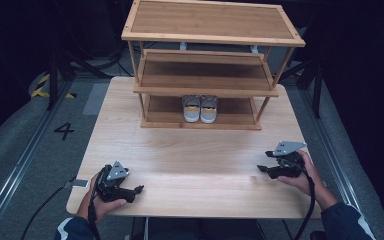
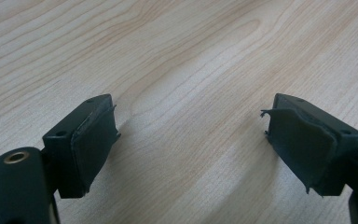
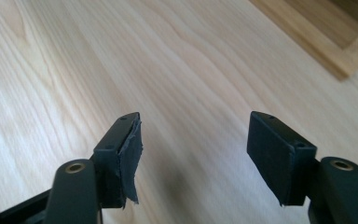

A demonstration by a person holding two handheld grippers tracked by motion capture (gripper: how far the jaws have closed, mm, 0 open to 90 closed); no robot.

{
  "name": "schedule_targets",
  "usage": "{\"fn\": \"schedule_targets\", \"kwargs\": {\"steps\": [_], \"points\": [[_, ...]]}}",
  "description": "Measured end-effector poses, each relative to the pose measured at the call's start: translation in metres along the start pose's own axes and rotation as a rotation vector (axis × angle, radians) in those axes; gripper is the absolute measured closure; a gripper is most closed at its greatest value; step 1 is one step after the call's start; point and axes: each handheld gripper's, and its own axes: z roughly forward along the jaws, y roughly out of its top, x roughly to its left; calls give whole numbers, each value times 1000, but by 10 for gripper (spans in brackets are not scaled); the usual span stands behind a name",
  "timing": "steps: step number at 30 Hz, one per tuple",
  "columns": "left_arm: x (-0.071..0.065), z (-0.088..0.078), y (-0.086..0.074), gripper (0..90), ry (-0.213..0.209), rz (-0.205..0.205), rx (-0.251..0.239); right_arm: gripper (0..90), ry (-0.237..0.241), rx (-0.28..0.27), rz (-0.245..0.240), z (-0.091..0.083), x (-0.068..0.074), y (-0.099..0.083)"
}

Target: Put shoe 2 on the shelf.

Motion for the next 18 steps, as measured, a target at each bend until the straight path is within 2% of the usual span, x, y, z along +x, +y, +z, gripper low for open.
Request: {"fn": "schedule_targets", "kwargs": {"steps": [3,5,6,7,8,10,12,14,16,17,18], "points": [[0,0,0,158,6,5,2,336,25,-16,18,-6,-1,-22],[0,0,0,158,7,3,1,331,18,-17,31,-8,0,-32],[0,0,0,158,9,4,2,329,2,-36,52,-11,-1,-39],[0,0,0,158,9,4,2,318,21,-62,97,-13,-3,-45],[0,-1,0,158,8,5,2,306,23,-68,116,-14,-3,-49],[0,0,0,157,6,6,3,302,-18,-57,131,-16,-3,-58],[0,-1,0,157,6,5,3,287,-3,-67,166,-19,-3,-67],[0,-1,0,157,7,2,2,275,-11,-61,166,-20,-1,-76],[0,-1,0,157,8,2,3,273,-1,-96,206,-22,-2,-85],[0,-1,0,157,9,4,2,269,-1,-96,206,-22,-2,-85],[0,-1,0,157,9,2,2,271,-20,-107,230,-23,-3,-88]]}}
